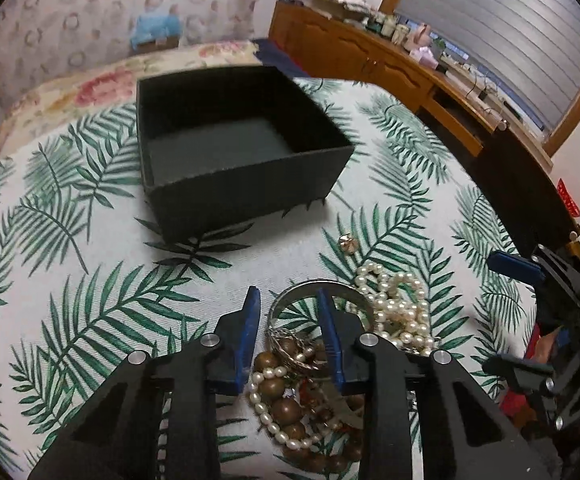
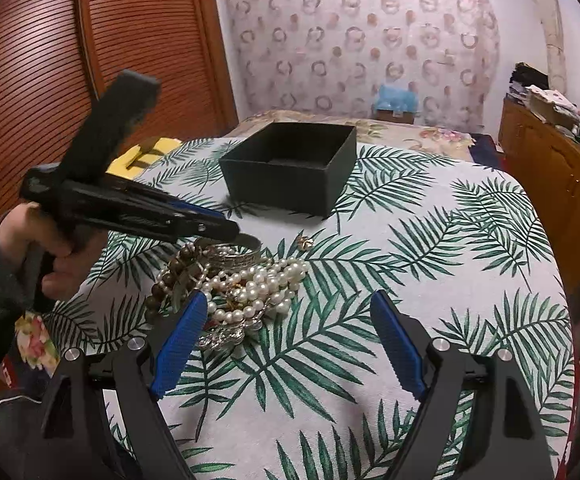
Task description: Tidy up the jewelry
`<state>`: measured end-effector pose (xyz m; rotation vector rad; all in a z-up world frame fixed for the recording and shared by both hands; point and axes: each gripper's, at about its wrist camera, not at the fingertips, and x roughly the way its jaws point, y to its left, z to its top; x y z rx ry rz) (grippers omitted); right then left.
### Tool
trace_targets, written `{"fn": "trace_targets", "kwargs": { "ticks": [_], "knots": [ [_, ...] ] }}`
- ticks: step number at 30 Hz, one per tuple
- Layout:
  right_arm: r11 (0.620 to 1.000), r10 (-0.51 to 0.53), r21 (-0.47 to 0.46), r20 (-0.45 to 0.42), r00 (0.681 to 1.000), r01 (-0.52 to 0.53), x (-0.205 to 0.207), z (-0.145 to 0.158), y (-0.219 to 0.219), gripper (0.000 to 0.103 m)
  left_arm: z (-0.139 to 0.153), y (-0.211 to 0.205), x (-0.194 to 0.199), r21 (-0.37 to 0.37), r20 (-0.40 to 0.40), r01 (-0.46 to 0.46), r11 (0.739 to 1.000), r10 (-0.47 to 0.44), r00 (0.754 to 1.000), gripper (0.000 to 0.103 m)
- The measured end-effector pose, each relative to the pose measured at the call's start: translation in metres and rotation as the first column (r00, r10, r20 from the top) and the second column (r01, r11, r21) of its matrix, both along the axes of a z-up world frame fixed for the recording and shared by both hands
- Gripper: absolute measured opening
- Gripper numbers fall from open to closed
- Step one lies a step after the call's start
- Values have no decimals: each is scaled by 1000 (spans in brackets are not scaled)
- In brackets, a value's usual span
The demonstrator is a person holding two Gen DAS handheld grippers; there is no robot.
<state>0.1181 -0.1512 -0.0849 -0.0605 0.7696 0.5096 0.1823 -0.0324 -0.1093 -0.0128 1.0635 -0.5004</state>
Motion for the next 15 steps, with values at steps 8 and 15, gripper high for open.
{"fn": "trace_targets", "kwargs": {
  "ticks": [8,15],
  "knots": [
    [1000,30,-2,-25,999,-30,8,-5,4,71,-11,-1,8,-11,-41,8,1000,-9,999,8],
    [999,42,2,-49,998,-42,17,-10,5,56,1,6,-3,20,58,-38,999,37,998,5]
  ]
}}
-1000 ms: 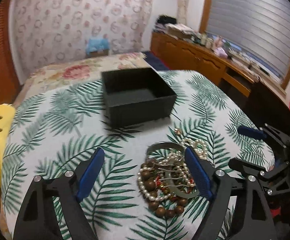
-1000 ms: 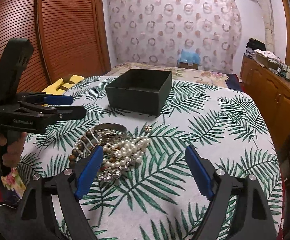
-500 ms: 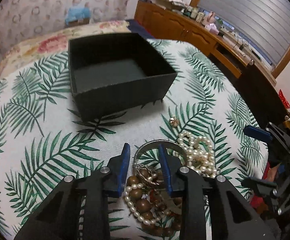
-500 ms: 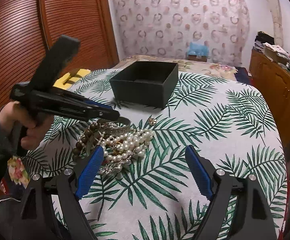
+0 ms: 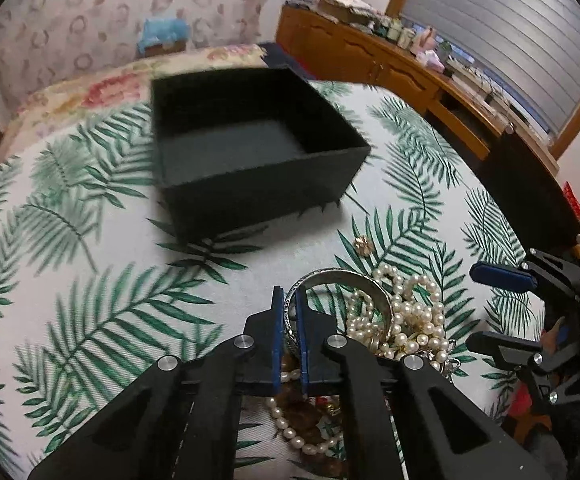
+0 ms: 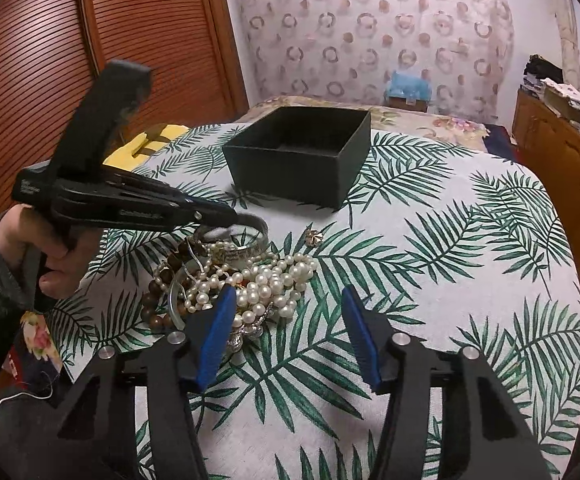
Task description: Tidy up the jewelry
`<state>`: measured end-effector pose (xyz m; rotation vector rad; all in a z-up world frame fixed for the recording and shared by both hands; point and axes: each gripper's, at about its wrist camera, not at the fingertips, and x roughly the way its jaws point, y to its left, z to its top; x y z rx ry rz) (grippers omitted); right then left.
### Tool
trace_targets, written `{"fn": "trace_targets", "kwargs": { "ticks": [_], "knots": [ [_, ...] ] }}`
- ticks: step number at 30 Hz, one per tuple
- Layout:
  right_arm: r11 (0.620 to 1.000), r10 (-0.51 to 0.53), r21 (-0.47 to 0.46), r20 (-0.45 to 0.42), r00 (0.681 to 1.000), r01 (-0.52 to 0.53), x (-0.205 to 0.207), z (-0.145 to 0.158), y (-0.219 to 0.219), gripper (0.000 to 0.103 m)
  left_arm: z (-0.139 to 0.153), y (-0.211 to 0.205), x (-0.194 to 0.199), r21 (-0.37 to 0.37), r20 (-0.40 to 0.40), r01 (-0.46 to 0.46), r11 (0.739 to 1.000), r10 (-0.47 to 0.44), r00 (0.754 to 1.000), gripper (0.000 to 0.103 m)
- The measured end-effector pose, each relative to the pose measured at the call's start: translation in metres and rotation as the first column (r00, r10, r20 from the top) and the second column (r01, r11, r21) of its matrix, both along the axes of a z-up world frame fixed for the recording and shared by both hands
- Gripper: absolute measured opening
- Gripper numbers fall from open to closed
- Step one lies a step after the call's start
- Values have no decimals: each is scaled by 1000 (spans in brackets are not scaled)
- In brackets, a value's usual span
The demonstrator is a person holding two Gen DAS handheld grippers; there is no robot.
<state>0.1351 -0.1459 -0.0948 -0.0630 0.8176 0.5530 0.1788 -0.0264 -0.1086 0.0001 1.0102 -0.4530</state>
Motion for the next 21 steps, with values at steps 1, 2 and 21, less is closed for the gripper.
{"fn": "trace_targets", "kwargs": {
  "ticks": [1,2,21],
  "knots": [
    [1000,0,3,-1,1000,0,0,0,0,55,3,2,-2,2,15,-10,1000,10,1000,5],
    [1000,3,8,-3,1000,-3,0,0,-1,54,6,4,-4,4,29,-19,1000,19,999,5],
    [998,64,-16,-8,998,-64,1,-1,31,47,50,55,-48,-32,223,-169,985,172,960,5]
  ]
}}
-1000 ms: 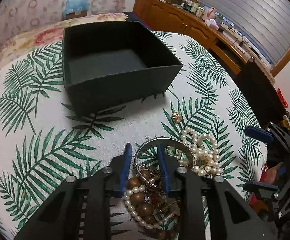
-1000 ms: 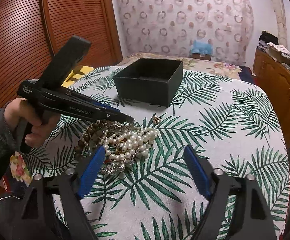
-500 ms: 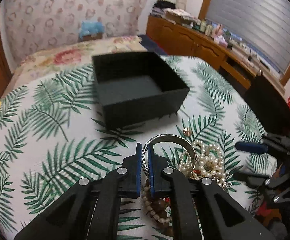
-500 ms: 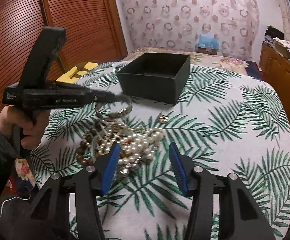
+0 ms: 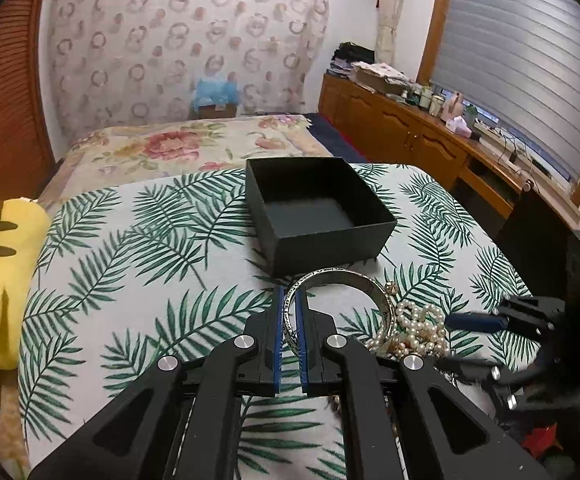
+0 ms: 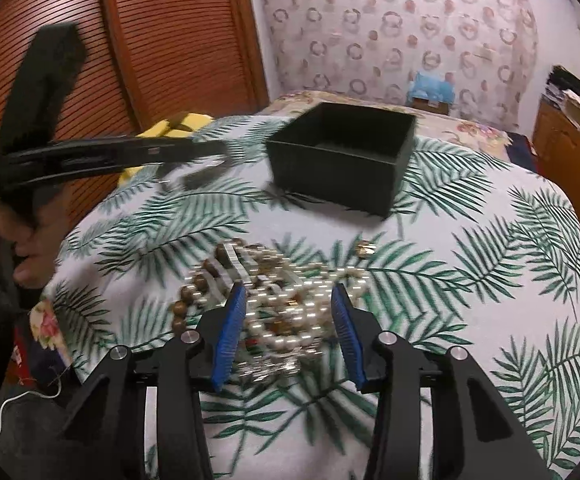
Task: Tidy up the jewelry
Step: 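Close the right tool on the pearl necklace and lift it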
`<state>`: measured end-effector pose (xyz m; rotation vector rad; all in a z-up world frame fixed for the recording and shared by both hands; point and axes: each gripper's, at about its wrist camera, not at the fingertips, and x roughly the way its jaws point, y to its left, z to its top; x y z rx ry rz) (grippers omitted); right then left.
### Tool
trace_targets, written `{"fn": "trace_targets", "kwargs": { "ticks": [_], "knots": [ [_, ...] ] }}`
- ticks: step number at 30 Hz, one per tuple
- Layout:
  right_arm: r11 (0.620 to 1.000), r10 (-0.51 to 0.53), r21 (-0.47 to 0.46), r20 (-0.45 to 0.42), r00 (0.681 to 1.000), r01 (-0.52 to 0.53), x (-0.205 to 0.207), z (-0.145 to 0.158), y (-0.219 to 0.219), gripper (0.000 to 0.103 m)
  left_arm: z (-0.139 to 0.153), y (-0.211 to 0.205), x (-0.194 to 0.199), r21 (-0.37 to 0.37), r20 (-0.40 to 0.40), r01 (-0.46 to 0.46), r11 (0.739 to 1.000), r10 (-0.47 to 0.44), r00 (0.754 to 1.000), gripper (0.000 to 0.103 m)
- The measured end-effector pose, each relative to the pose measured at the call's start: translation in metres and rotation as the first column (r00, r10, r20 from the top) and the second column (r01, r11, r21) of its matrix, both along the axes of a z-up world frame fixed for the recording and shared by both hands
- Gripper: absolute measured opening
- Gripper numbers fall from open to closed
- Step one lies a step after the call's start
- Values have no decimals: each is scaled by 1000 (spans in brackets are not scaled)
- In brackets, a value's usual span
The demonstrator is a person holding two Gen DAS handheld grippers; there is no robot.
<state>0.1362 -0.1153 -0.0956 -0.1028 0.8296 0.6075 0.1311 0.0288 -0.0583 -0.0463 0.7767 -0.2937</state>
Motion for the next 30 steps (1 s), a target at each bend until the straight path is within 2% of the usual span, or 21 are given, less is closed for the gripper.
{"fn": "trace_targets", "kwargs": {
  "ticks": [6,12,13,15,16,17,19,24,30],
  "knots": [
    [998,-54,11,-30,998,54,19,-5,-11,42,-6,3,-8,-1,0,-7,1000,7,1000,5],
    [998,-59,22,-94,994,61,27,-17,-12,38,-8,1,-13,3,3,0,1000,0,1000,5],
    [997,-58,39,-103,993,62,27,-18,-14,36,-8,0,-13,2,3,1,1000,-1,1000,5],
    [996,-51,63,-118,992,59,27,-17,-15,24,-9,0,-14,1,2,3,1000,-3,1000,5],
    [996,-49,71,-119,992,58,27,-17,-14,22,-9,-1,-14,1,2,3,1000,-3,1000,5],
    [996,-46,76,-115,992,55,26,-15,-14,14,-9,-1,-14,1,2,4,1000,-4,1000,5],
    [995,-44,83,-108,993,53,26,-10,-14,9,-9,-1,-15,2,3,4,1000,-4,1000,5],
    [993,-45,101,-77,996,53,25,4,-18,9,-7,-3,-15,1,7,2,1000,-2,1000,5],
    [992,-57,112,7,998,56,23,38,-26,9,1,-7,-18,15,33,-5,1000,4,999,5]
  ]
}}
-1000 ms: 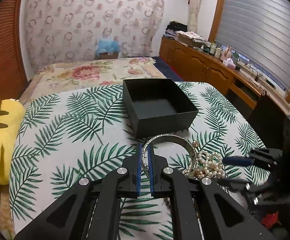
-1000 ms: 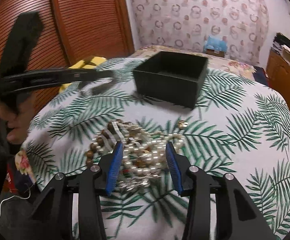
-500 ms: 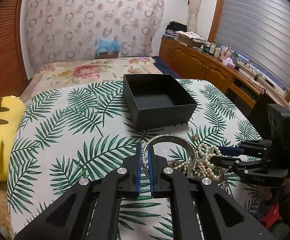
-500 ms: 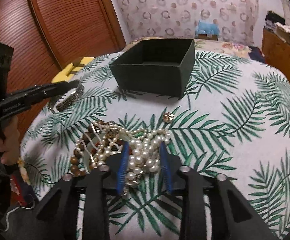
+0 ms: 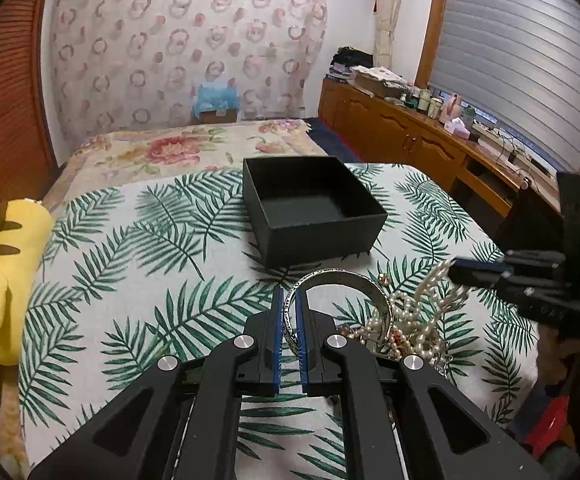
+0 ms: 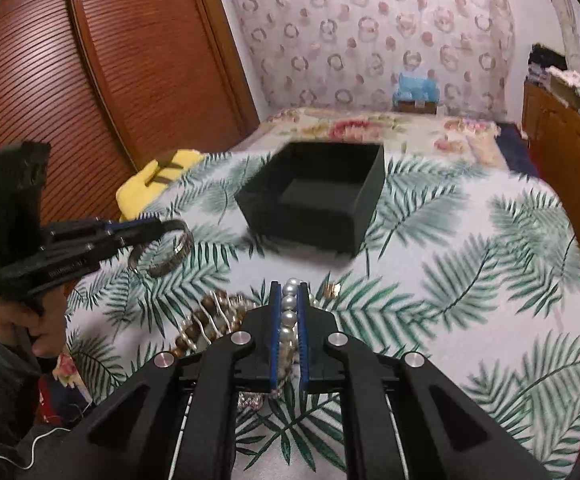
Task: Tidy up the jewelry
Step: 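Close the right tool on the pearl necklace and lift it, then lower the pearls into the black box with the right tool while the left tool drops the bangle in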
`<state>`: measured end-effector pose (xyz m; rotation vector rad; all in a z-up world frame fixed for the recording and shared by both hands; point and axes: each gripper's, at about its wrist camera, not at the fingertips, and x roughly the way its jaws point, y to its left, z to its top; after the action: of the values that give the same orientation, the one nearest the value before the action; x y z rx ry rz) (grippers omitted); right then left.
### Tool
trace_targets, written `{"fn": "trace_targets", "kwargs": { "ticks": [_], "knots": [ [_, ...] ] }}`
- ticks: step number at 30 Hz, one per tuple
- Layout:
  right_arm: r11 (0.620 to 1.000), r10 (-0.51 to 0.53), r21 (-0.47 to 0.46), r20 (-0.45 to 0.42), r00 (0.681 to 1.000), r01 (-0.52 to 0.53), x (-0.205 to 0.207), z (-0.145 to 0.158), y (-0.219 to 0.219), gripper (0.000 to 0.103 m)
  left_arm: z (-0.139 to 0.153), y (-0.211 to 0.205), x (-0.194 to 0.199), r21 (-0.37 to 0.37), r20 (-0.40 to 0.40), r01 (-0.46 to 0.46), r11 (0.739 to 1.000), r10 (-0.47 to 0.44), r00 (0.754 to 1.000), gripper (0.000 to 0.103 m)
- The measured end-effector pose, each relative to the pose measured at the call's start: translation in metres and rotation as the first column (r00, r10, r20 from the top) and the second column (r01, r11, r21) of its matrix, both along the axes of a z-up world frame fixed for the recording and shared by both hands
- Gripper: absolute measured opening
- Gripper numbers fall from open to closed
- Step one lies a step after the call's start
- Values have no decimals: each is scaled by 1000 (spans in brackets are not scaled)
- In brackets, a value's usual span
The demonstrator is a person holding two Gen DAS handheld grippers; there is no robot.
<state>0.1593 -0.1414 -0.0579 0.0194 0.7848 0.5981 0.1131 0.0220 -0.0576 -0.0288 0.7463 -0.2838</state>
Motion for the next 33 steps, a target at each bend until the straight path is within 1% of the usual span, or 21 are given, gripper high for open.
{"fn": "trace_targets", "kwargs": {
  "ticks": [5,12,19,23,27,30,33],
  "knots": [
    [1000,-1,-1,75,997,1,0,31,-3,9,12,0,-2,-1,30,-12,1000,12,999,5],
    [1000,2,10,146,989,-4,3,66,-7,9,28,1,2,-1,65,-26,1000,26,998,5],
    [1000,2,6,209,978,-3,9,96,-6,9,34,0,15,1,74,-33,999,32,997,5],
    [1000,3,0,246,969,-3,19,113,-5,9,35,0,31,-2,73,-34,999,34,997,5],
    [1000,-2,-1,279,960,2,30,127,-2,9,32,-3,54,12,68,-39,999,38,997,5],
    [1000,-16,26,289,957,9,42,136,-2,9,27,-9,74,23,61,-40,999,39,997,5],
    [1000,-18,26,303,953,11,51,142,1,9,22,-15,93,23,53,-44,999,43,998,5]
  ]
}}
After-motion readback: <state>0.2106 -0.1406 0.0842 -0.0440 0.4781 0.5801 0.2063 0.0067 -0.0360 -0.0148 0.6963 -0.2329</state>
